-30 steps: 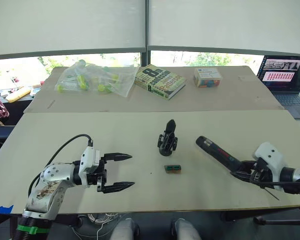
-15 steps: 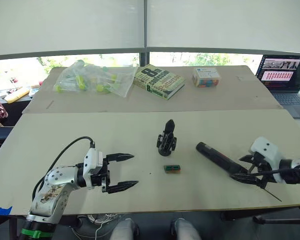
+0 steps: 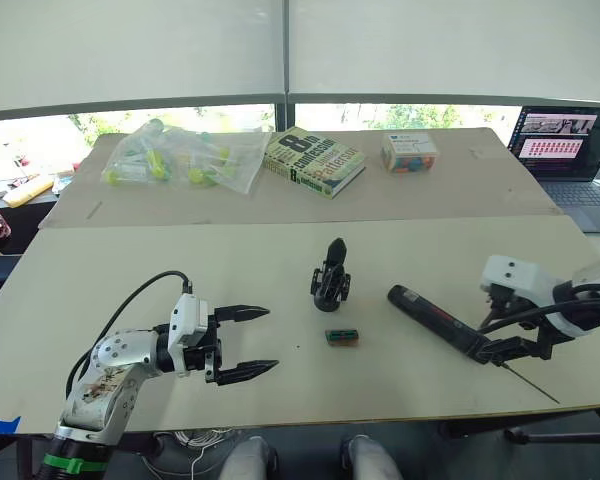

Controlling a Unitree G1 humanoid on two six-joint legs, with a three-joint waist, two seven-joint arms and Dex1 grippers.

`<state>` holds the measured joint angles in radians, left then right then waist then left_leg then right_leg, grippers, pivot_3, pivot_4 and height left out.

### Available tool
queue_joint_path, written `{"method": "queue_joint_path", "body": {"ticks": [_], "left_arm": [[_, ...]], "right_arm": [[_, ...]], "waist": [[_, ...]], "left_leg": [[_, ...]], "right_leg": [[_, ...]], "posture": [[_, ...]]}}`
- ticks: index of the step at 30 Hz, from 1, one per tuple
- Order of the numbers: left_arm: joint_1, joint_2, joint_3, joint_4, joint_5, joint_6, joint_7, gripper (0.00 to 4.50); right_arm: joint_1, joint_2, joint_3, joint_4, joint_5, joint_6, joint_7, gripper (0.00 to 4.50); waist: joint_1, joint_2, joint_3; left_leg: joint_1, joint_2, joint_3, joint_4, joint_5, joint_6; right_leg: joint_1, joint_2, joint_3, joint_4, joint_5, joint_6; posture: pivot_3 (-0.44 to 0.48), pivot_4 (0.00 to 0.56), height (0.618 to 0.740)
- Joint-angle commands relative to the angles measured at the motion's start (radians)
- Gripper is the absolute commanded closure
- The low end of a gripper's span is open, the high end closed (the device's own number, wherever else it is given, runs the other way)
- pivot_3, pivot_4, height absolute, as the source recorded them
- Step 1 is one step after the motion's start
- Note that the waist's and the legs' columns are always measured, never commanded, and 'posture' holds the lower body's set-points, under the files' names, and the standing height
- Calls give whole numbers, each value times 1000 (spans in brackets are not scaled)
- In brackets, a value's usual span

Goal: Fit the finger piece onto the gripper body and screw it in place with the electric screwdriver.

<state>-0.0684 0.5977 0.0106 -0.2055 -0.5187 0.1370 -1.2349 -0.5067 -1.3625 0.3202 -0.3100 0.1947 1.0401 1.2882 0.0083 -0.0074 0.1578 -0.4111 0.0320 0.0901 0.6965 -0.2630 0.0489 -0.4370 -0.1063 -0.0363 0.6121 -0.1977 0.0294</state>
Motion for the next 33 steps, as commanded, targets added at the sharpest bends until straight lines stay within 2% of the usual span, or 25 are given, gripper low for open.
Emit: {"method": "queue_joint_path", "body": {"ticks": [1, 7, 12, 20, 28, 30, 33], "left_arm": [[3, 1, -2, -41, -21, 3, 1, 0], [11, 4, -4, -59, -27, 16, 8, 0], [10, 14, -3, -55, -25, 20, -1, 0], [17, 20, -6, -50, -23, 20, -10, 0], [13, 16, -12, -52, -24, 24, -4, 0], [10, 16, -12, -51, -24, 25, -4, 0], [7, 17, -10, -49, -25, 25, -4, 0]], "right_arm": [[-87, 28, 85, -26, -72, 51, -17, 42], [-174, 80, 213, -12, -153, 101, -34, 42], [-184, 89, 279, -4, -186, 90, -10, 42], [-159, 109, 309, 41, -216, 89, -26, 42], [-129, 123, 291, 63, -220, 87, -45, 2530], [-114, 119, 271, 73, -218, 68, -58, 2558], [-82, 116, 164, 95, -172, 41, -72, 2558]], "waist": [[0, 0, 0], [2, 0, 0], [3, 0, 0], [1, 0, 0], [1, 0, 0], [2, 0, 0], [4, -1, -1]], "left_leg": [[0, 0, 0, 0, 0, 0], [-3, -1, -1, 1, 0, 0], [-4, -1, -1, 1, 0, 0], [-4, -1, -1, 2, 0, 0], [-4, -1, -1, 2, 0, 0], [-4, -1, -1, 2, 0, 0], [-4, -1, -1, 2, 0, 0]], "right_leg": [[0, 0, 0, 0, 0, 0], [-2, 0, 0, 0, 1, 1], [-2, 0, -1, 0, 1, 1], [-2, 0, -1, 0, 1, 1], [-2, 0, -1, 1, 1, 1], [-2, 0, -1, 0, 1, 1], [-1, 0, -1, 0, 1, 1]], "posture": [[0, 150, 740], [0, 150, 740], [0, 150, 740], [0, 150, 740], [0, 150, 740], [0, 150, 740], [0, 150, 740]]}}
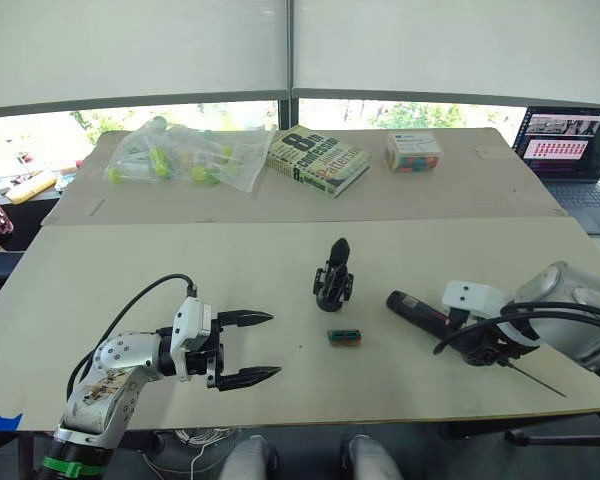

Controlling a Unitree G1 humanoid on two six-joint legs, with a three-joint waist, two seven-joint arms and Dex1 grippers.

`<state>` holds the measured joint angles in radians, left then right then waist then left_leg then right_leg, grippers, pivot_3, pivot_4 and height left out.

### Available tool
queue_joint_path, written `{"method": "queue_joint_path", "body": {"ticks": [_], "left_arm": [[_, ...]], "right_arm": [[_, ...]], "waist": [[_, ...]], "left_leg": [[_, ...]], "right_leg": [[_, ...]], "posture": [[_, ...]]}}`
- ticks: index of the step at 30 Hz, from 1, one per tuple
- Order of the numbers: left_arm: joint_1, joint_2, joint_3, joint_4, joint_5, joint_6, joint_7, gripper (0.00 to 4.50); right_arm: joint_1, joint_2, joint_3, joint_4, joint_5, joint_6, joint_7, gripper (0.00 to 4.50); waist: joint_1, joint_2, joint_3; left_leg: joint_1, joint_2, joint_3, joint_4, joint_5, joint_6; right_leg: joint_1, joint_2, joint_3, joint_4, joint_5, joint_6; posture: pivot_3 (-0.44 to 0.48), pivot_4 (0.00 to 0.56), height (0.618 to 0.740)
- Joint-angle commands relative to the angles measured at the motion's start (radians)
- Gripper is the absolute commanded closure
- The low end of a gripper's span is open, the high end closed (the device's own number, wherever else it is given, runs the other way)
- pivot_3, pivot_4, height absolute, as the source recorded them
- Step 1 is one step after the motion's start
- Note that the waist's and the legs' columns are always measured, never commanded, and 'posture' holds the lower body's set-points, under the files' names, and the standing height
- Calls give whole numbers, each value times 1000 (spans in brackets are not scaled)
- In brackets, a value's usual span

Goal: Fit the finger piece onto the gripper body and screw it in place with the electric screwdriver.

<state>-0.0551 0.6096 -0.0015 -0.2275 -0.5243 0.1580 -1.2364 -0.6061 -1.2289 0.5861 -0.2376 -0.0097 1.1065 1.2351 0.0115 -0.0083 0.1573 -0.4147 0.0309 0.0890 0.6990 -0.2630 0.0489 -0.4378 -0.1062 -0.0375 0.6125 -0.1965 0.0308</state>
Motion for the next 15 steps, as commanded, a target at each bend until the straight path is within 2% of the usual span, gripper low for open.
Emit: {"method": "queue_joint_path", "body": {"ticks": [1, 7, 9, 11, 15], "left_arm": [[-6, 6, 2, -27, -19, 3, -3, 0], [-10, 15, 6, -14, -23, 1, -15, 0], [-20, 17, 6, -1, -24, 3, -21, 0], [-37, 18, 4, 10, -27, 12, -24, 0], [-61, 6, -8, 32, -25, 16, -25, 0]], "right_arm": [[25, -27, -133, 27, 51, -26, -10, 2558], [83, -61, -415, 75, 221, -4, 24, 2558], [119, -48, -598, 91, 321, -53, 67, 2558], [149, 25, -799, 91, 412, -92, 63, 2559], [208, 147, -1040, -5, 593, -37, 52, 2559]], "waist": [[0, 0, 0], [0, 0, 0], [0, 0, 0], [-1, 0, 0], [2, 0, 0]], "left_leg": [[0, 0, 0, 1, 0, 0], [0, 0, 0, 0, 0, 0], [0, 0, 0, 0, 0, 0], [0, 0, 0, 0, 0, 0], [0, 0, -1, 0, 0, 0]], "right_leg": [[0, 0, 0, 0, 0, 0], [0, 0, 0, 1, 0, 0], [-1, 0, 0, 1, 0, 0], [0, 1, 0, 0, 0, 0], [1, 2, 0, 0, 0, 0]], "posture": [[0, 150, 740], [0, 150, 740], [0, 150, 740], [0, 150, 740], [0, 150, 740]]}}
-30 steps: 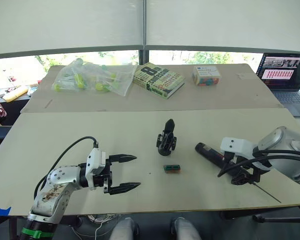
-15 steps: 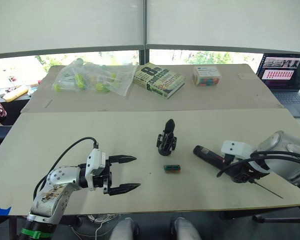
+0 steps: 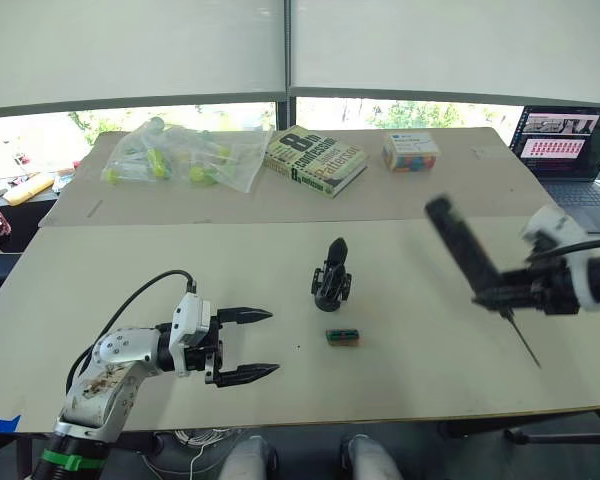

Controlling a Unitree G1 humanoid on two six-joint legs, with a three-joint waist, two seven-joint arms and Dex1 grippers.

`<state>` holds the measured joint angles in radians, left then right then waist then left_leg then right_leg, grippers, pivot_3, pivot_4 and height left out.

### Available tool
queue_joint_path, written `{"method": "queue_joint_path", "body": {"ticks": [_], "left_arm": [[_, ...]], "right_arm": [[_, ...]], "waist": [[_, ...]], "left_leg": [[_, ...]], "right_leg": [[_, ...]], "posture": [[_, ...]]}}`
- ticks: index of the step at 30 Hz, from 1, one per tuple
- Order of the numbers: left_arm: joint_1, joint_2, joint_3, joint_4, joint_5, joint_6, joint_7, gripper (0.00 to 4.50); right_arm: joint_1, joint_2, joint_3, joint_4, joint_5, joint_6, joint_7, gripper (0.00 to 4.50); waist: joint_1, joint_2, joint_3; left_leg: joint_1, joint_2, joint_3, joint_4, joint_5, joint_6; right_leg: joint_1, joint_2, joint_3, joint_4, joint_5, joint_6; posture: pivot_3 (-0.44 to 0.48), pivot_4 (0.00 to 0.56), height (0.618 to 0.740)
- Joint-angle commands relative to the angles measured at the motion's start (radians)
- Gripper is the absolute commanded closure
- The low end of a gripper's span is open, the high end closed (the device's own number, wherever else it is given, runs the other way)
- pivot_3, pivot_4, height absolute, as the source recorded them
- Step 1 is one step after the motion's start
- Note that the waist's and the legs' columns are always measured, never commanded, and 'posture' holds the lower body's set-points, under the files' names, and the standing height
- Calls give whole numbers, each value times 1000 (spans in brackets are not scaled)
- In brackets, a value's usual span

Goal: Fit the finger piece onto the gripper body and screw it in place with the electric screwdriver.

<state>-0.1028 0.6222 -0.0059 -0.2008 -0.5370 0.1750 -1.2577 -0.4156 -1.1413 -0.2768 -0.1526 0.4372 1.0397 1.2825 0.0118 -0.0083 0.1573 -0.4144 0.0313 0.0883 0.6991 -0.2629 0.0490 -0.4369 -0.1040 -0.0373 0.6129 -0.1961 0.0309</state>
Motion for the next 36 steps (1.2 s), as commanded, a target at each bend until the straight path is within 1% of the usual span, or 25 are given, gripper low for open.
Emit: {"method": "queue_joint_path", "body": {"ticks": [1, 3, 4, 6, 10, 12, 14, 15, 16, 19, 22, 30, 34, 36], "left_arm": [[-17, -12, -8, 9, -9, -2, -2, 0], [-18, -20, -19, 18, 3, -13, -3, 0], [-19, -22, -25, 22, 9, -14, -3, 0], [-27, -30, -43, 41, 39, -21, 8, 0], [-56, -51, -80, 54, 82, -11, 45, 0], [-73, -68, -101, 60, 100, -4, 65, 0], [-92, -95, -133, 70, 129, -6, 91, 0], [-101, -117, -148, 72, 136, -8, 107, 0], [-107, -140, -159, 72, 137, -2, 121, 0], [-124, -178, -204, 81, 172, -4, 141, 0], [-137, -197, -235, 103, 206, -14, 155, 0], [-187, -261, -272, 235, 276, -63, 192, 0], [-191, -273, -287, 303, 309, -105, 192, 0], [-190, -277, -286, 319, 306, -111, 182, 0]], "right_arm": [[24, 109, -233, -129, 194, 31, -19, 2559], [18, 243, -320, -211, 269, -2, -124, 2559], [25, 303, -343, -255, 301, -24, -167, 2559], [64, 410, -341, -336, 323, -97, -227, 2559], [148, 573, -260, -433, 299, -317, -265, 2559], [193, 623, -198, -460, 283, -401, -261, 2559], [233, 675, -119, -448, 216, -564, -220, 2559], [250, 694, -66, -426, 173, -692, -151, 2559], [260, 706, -29, -408, 161, -762, -102, 2559], [239, 744, 23, -367, 169, -809, -137, 2559], [228, 736, 70, -336, 172, -862, -109, 2559], [209, 722, 128, -248, 157, -920, -118, 2559], [198, 709, 142, -205, 148, -946, -113, 2559], [196, 702, 145, -181, 141, -960, -112, 2559]], "waist": [[2, 0, 0], [1, 0, 0], [0, 0, 0], [0, 0, 0], [2, 0, 0], [2, 0, 0], [1, -1, 0], [0, -1, 0], [0, -1, 0], [-3, -1, 0], [-3, -1, 0], [0, -1, 0], [0, -1, 0], [0, -1, 0]], "left_leg": [[0, 0, 0, 0, 0, 0], [0, 0, -1, 0, 0, 0], [0, 0, -1, 0, 0, 0], [0, 0, -1, 1, 0, 0], [0, -1, -1, 1, 0, 0], [0, -1, -1, 1, 0, 0], [0, -2, -1, 1, 0, 0], [1, -2, -1, 1, 0, 0], [1, -2, -1, 1, 0, 0], [1, -2, -1, 1, 0, 0], [3, -2, -1, 2, 1, -1], [9, -1, -2, 2, 1, -1], [9, -1, -2, 2, 1, -1], [9, -1, -2, 2, 1, -1]], "right_leg": [[0, 0, 0, 0, 0, 0], [0, 0, 0, 0, 0, 0], [0, 0, 0, 0, 0, 0], [0, 0, 0, 1, 0, 1], [1, 0, 0, 1, 0, 1], [1, 0, 0, 1, 0, 1], [1, 0, 0, 1, 0, 1], [2, 0, 0, 1, 0, 1], [2, 1, 0, 1, 0, 1], [2, 1, 0, 1, 0, 1], [2, 1, 0, 3, 0, 1], [9, 2, 0, 1, 0, 0], [10, 2, 0, 1, 0, 0], [10, 2, 0, 1, 0, 0]], "posture": [[0, 150, 740], [0, 150, 740], [0, 150, 740], [0, 150, 740], [0, 150, 740], [0, 150, 740], [0, 150, 740], [0, 150, 740], [0, 150, 740], [0, 150, 740], [0, 150, 740], [0, 150, 740], [0, 150, 740], [0, 150, 740]]}}
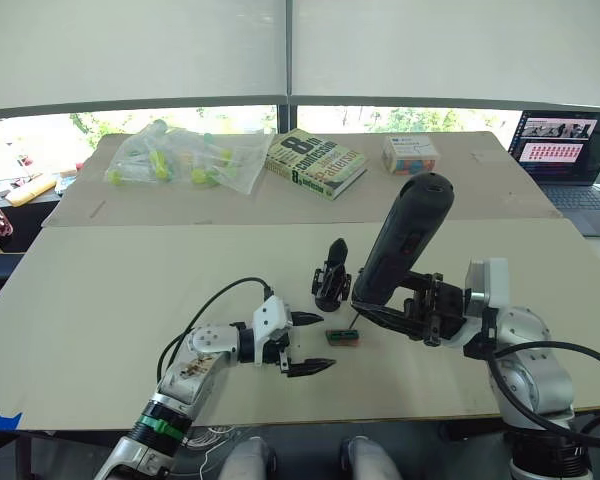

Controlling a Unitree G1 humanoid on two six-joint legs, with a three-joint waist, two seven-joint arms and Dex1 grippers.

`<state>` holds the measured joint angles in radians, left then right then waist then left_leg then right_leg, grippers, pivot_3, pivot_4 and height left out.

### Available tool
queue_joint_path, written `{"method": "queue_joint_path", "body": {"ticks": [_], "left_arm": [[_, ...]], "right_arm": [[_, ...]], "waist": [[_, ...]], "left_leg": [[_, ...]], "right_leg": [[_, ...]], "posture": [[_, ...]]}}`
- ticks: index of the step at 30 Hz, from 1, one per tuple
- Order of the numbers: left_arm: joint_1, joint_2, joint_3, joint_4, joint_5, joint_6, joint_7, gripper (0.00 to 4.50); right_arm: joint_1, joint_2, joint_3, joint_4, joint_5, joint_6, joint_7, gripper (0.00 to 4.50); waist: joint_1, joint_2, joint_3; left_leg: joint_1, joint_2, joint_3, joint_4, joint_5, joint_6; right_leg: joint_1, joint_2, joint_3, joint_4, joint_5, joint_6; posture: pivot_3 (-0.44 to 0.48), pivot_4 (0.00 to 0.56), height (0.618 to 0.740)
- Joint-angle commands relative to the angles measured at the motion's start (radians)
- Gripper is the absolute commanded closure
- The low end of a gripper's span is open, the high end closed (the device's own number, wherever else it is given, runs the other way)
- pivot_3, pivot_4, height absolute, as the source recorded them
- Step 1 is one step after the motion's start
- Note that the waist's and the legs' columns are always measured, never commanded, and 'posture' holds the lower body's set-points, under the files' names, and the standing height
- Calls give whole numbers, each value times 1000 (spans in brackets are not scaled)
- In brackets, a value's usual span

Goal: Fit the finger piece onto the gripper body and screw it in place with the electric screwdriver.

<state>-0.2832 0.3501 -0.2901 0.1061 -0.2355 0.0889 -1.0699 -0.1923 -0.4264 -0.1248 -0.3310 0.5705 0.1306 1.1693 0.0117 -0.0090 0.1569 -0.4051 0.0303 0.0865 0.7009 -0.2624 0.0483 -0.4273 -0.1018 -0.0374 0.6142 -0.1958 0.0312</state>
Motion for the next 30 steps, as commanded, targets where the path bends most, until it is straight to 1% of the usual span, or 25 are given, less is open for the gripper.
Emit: {"method": "queue_joint_path", "body": {"ticks": [1, 6, 12, 30], "left_arm": [[-9, -6, -3, 18, 5, -33, -11, 0], [-16, -16, -13, 54, 15, -68, -21, 0], [-40, -47, -25, 103, 31, -103, -18, 0], [-58, -85, -21, 116, 35, -107, -29, 0]], "right_arm": [[-28, -16, -7, 8, 7, -56, 2, 2559], [-37, -27, -2, 54, 0, -85, 7, 2559], [-43, -38, 8, 107, -12, -122, 24, 2559], [-20, -71, 8, 105, 11, -120, 39, 2559]], "waist": [[0, 0, 0], [0, 0, 0], [5, 0, 0], [13, 0, 0]], "left_leg": [[0, 0, 0, 0, 0, 0], [1, 0, 0, 0, 0, 0], [1, 0, 0, 0, 0, 0], [1, 0, -1, 1, 0, 1]], "right_leg": [[0, 0, 0, 0, 0, 0], [1, 0, 0, 0, 0, 0], [2, -1, 0, 0, 0, 0], [3, -3, -1, -1, 0, 0]], "posture": [[0, 150, 740], [0, 150, 740], [0, 150, 740], [0, 150, 740]]}}
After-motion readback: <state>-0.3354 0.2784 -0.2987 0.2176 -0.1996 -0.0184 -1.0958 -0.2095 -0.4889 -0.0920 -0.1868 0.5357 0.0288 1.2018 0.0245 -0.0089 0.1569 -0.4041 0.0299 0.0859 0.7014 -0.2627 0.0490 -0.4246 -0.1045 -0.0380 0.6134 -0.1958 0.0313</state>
